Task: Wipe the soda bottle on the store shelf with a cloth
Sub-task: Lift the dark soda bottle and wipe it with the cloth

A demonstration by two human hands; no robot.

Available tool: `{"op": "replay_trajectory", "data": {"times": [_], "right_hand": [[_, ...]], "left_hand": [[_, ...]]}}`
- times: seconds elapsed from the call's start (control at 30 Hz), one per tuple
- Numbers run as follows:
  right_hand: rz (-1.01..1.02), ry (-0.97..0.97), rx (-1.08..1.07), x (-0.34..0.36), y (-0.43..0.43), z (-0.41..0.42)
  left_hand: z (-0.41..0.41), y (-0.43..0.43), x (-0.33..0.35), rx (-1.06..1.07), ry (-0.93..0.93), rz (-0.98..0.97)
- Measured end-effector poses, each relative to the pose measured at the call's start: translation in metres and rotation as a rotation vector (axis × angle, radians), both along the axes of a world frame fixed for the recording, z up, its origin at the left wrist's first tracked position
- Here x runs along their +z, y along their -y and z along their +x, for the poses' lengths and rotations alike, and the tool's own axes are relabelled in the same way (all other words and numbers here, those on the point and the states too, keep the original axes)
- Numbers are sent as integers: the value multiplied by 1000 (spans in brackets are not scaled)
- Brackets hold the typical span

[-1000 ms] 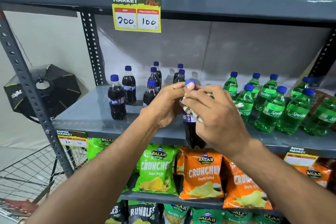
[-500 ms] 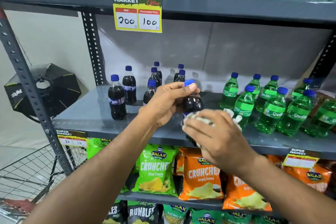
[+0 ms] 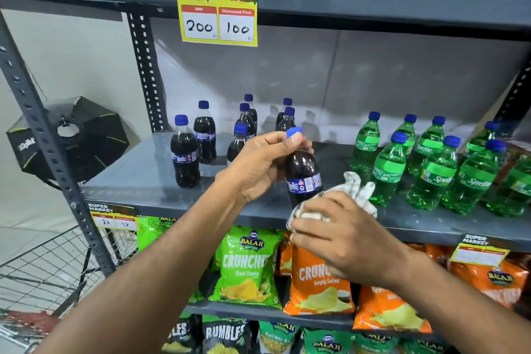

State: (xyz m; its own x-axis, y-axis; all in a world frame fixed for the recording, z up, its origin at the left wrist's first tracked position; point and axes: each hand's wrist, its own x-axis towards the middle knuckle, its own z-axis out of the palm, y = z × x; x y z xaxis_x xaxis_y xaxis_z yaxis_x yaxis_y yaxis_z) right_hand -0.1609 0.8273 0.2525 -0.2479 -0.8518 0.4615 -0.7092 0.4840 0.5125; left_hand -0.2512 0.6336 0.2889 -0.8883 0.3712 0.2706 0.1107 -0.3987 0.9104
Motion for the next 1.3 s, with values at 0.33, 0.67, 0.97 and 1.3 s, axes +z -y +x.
{"op": "replay_trajectory", "data": {"times": [0.33, 0.67, 0.97, 1.3], "right_hand": [[-1061, 439, -82, 25, 18, -26], [-979, 448, -50, -46, 19, 13], [-979, 296, -94, 24, 39, -19], [-478, 184, -52, -44, 12, 28]], "left_hand": [[5, -17, -3, -179, 91, 293], [-6, 0, -10, -268, 103, 354], [-3, -20, -7, -381, 155, 433], [-12, -18, -15, -304, 163, 406]]}}
